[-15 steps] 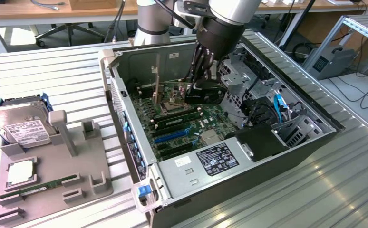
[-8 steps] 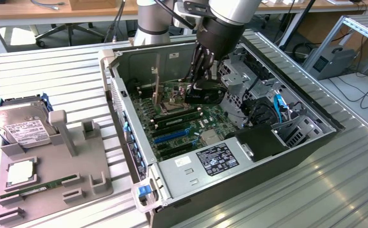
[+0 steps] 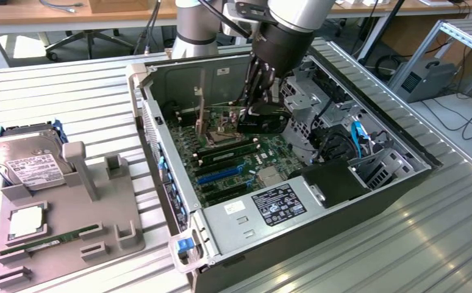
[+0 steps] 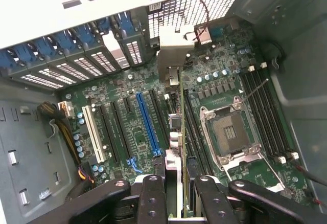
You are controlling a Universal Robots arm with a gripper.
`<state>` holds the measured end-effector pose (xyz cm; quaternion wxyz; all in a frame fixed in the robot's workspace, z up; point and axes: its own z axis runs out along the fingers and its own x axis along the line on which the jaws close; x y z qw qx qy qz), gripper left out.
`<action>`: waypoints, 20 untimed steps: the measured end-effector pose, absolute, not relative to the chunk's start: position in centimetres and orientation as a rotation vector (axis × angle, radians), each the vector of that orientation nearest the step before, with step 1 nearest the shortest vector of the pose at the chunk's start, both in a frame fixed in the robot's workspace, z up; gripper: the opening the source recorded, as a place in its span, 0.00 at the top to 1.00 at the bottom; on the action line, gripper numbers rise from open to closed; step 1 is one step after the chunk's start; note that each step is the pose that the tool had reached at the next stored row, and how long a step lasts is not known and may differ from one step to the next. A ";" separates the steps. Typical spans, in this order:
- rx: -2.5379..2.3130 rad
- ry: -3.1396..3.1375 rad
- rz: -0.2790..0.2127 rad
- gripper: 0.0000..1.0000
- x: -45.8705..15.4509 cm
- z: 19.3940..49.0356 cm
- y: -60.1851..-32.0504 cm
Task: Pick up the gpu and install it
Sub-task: 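Insert the gpu into the slot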
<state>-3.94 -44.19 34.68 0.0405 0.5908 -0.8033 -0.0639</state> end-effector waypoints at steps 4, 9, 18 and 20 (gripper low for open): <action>1.817 -2.455 -0.195 0.73 -3.9 34.7 -44.2; 1.829 -2.445 -0.195 0.73 -3.9 34.7 -44.2; 1.845 -2.432 -0.194 0.73 -3.9 34.7 -44.2; 1.849 -2.429 -0.193 0.73 -3.9 34.7 -44.2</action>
